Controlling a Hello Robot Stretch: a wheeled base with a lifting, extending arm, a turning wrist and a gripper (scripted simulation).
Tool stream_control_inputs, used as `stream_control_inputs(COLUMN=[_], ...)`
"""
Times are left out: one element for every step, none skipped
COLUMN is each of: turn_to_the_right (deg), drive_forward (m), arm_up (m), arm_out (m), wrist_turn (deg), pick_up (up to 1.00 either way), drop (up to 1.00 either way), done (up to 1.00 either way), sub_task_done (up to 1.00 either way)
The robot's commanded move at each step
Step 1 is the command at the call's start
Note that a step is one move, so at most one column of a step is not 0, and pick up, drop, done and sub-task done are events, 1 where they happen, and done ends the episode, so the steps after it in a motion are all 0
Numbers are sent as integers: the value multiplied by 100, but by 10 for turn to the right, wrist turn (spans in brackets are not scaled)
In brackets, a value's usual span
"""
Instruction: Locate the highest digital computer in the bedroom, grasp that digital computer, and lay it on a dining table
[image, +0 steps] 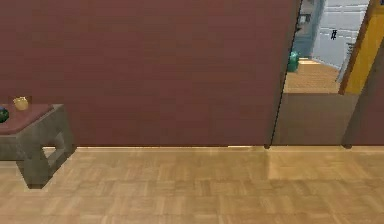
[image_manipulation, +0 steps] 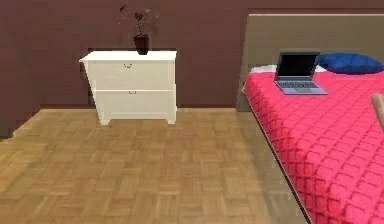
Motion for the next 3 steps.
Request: stream_control_inputs(turn_to_the_right=[450, 420, 0], drive_forward=[0, 0, 75], arm_up=[0, 0, 0], arm_out=[0, 0, 0], wrist_turn=[0, 0, 0], pick_up=[0, 0, 0], drop=[0, 0, 0], done=[0, 0, 0], sub_task_done=[0, 0, 0])
